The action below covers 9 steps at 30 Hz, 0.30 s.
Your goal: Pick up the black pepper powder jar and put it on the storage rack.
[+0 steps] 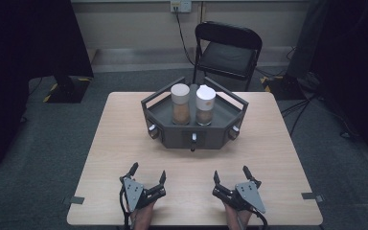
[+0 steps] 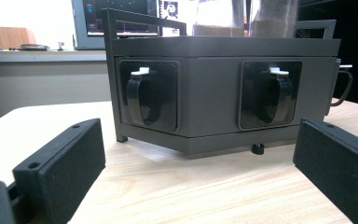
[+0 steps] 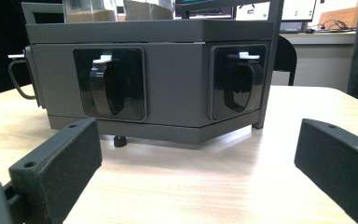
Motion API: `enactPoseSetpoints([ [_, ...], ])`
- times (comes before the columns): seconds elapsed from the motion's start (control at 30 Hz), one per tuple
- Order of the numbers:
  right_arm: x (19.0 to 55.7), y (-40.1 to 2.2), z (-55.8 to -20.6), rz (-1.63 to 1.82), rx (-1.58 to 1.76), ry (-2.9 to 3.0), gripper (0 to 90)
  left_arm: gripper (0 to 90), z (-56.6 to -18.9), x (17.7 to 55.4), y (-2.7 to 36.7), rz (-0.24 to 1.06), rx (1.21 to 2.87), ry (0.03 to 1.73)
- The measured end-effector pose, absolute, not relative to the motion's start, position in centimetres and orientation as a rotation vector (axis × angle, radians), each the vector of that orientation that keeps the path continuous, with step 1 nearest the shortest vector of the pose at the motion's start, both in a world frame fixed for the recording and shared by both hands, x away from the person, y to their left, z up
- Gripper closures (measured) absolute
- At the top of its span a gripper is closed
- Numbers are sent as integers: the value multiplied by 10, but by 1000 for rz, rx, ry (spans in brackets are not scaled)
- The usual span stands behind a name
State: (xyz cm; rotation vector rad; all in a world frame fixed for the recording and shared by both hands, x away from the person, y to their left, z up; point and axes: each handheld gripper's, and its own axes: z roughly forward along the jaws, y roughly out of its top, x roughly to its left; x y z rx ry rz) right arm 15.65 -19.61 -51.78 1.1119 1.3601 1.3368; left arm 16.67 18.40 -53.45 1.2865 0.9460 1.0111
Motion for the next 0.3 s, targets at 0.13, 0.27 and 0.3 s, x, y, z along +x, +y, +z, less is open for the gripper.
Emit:
enactPoseSetpoints([
  [0.13,155,-196,-520,1343,1103,1350,0,14,-534,167,184,1011,1287,946],
  [0.27,155,-197,-520,1346,1103,1351,0,14,-535,167,184,1011,1286,946],
  [0.3,155,-197,-520,1346,1101,1351,0,14,-534,167,184,1011,1287,946],
])
